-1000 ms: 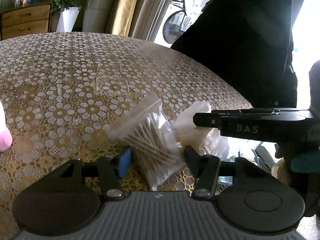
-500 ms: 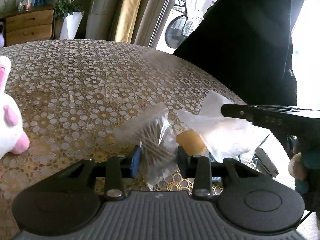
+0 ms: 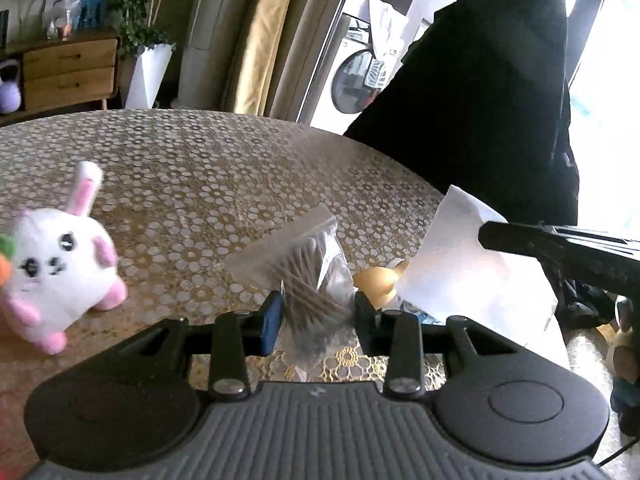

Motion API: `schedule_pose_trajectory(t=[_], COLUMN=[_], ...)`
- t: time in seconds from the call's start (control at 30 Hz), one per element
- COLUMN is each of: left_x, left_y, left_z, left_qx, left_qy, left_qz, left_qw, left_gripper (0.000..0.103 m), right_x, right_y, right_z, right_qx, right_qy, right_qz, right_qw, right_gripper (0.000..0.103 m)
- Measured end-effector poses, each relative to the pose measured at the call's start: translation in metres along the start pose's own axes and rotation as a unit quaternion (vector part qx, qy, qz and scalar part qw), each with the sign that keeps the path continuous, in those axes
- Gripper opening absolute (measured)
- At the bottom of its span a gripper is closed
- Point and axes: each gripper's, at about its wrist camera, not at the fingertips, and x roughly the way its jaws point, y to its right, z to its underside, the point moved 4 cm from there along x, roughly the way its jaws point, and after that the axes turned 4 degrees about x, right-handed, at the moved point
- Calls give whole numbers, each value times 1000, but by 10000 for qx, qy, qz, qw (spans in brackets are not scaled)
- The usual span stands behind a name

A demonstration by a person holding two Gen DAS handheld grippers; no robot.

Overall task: Organize soft objects
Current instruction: 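Lift the cotton-swab bag and plastic bag and carry both over the orange box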

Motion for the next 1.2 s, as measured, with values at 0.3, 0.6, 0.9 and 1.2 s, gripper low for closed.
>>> schedule_pose_trajectory(t=[0.3, 0.6, 0.9, 1.2], left_x=[-68, -135, -189, -225], left_y=[-9, -38, -81, -127], left_z=[1, 4, 14, 22], left_qx=[155, 194, 83, -59], left_qy=[30, 169, 211, 259], left_qz=[-155, -384, -669, -975], left_qw=[9998, 9989, 9975, 9949], left_gripper=[37, 37, 37, 37], right_x=[-40, -65, -65, -52], right_y=[-54, -112, -176, -239], right_z=[-2, -6, -11, -17], right_qx=[-58, -156, -381, -621], right_qy=[184, 301, 303, 282], right_qz=[-433, -855, -1267, -1654], right_qw=[9989, 9958, 9907, 9839], right_gripper=[1, 1, 1, 1])
